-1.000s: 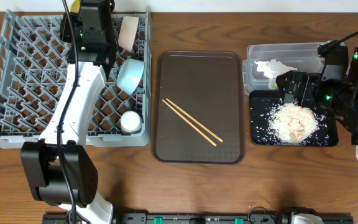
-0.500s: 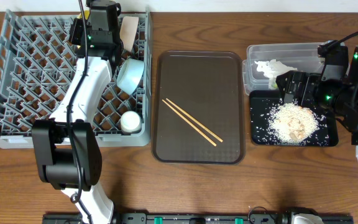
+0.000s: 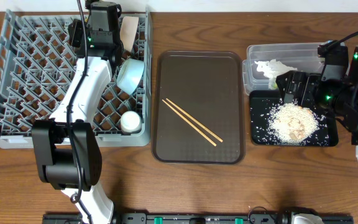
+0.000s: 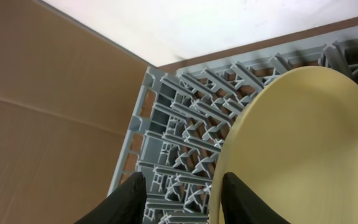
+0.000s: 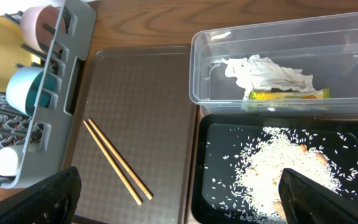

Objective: Sort waste into correct bins and load items into the dishwasher
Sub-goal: 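Lower yellow plate upright into rack slots and open left gripper, then move left gripper over the wooden chopsticks on tray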

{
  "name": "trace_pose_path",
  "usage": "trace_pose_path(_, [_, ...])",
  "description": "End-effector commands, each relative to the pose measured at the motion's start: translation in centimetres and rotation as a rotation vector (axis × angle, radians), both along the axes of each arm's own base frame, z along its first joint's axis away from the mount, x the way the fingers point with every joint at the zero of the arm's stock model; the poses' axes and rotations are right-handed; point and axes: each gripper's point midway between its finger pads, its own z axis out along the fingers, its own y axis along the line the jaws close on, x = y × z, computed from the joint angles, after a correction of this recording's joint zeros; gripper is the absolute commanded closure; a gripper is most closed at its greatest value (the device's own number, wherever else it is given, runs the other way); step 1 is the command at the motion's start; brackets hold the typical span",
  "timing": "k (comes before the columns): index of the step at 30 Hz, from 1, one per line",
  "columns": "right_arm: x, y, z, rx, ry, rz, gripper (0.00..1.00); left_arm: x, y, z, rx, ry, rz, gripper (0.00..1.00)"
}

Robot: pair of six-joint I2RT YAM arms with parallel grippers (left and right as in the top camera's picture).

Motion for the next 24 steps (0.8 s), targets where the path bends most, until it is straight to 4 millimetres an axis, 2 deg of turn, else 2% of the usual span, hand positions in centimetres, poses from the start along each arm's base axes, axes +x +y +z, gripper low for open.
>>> trace_pose_path(1, [0.2, -0.1, -0.1, 0.003, 0.004, -0.011, 0.01, -0.4, 0.5, 1.7, -0.039, -0.085, 0.053, 0.59])
trace_pose_path(4, [0.2, -0.1, -0.1, 0.003, 0.004, -0.011, 0.01, -1.0, 0.1, 3.8, -0.087, -0.153, 0.055, 0.53])
trace_pose_path(10, [0.2, -0.1, -0.1, 0.003, 0.004, -0.011, 0.01, -3.1, -2.3, 8.4, -0.282, -0.260, -0.049, 0.45])
trace_pose_path(13, [0.1, -0.1, -0.1, 0.003, 0.004, -0.011, 0.01, -4.7, -4.2, 10.5, -0.417, -0.302, -0.120, 0.44])
trace_pose_path(15, [0.1, -0.1, -0.1, 0.003, 0.005, -0.011, 0.01, -5.9, -6.3, 10.9, -0.559, -0.303, -0.169, 0.45])
trace_pose_path(17, [0.1, -0.1, -0.1, 0.003, 0.005, -0.010, 0.01, -7.4, -9.1, 10.3, -0.731, -0.263, -0.211, 0.45])
trace_pose_path(19, [0.1, -0.1, -0.1, 0.003, 0.007, -0.011, 0.01, -9.2, -12.2, 8.8, -0.900, -0.172, -0.233, 0.45])
trace_pose_path(21, [0.1, -0.1, -0.1, 0.003, 0.007, -0.010, 0.01, -11.3, -15.0, 6.5, -1.020, -0.047, -0.204, 0.46])
trace_pose_path(24, [0.1, -0.1, -0.1, 0.003, 0.007, -0.011, 0.01, -14.2, -18.4, 3.0, -1.069, 0.126, -0.139, 0.46])
